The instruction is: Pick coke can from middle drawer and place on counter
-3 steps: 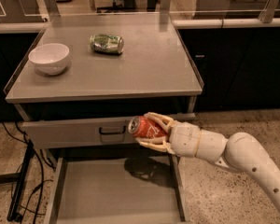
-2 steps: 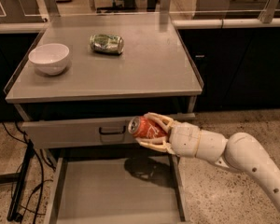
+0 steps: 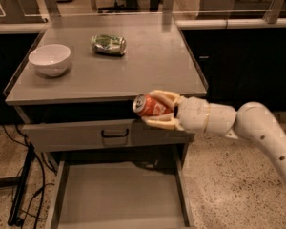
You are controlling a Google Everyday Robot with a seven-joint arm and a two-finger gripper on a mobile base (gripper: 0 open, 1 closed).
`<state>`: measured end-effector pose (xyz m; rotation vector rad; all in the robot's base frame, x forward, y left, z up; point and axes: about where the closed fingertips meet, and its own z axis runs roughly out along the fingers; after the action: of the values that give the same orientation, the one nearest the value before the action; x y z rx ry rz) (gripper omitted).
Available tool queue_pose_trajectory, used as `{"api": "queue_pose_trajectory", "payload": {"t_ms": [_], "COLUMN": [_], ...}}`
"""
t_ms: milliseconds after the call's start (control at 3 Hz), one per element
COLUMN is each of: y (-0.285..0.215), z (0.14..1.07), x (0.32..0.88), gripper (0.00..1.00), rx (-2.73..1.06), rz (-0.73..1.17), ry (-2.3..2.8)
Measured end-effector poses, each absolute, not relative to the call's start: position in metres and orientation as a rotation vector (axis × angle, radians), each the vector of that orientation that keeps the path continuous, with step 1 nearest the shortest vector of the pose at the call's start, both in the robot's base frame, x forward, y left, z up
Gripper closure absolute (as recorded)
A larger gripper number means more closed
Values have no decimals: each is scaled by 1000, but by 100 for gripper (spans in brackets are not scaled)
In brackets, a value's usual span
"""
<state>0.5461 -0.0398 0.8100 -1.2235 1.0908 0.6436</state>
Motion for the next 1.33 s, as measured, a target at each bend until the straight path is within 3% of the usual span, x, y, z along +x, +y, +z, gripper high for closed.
{"api": "queue_pose_trajectory", "payload": {"t_ms": [667, 1333], "y": [-43, -62], "z": [907, 933], "x": [593, 607], "gripper": [100, 100], "rx": [-1457, -1423], "rz": [568, 529], "ry": [1076, 1063]}}
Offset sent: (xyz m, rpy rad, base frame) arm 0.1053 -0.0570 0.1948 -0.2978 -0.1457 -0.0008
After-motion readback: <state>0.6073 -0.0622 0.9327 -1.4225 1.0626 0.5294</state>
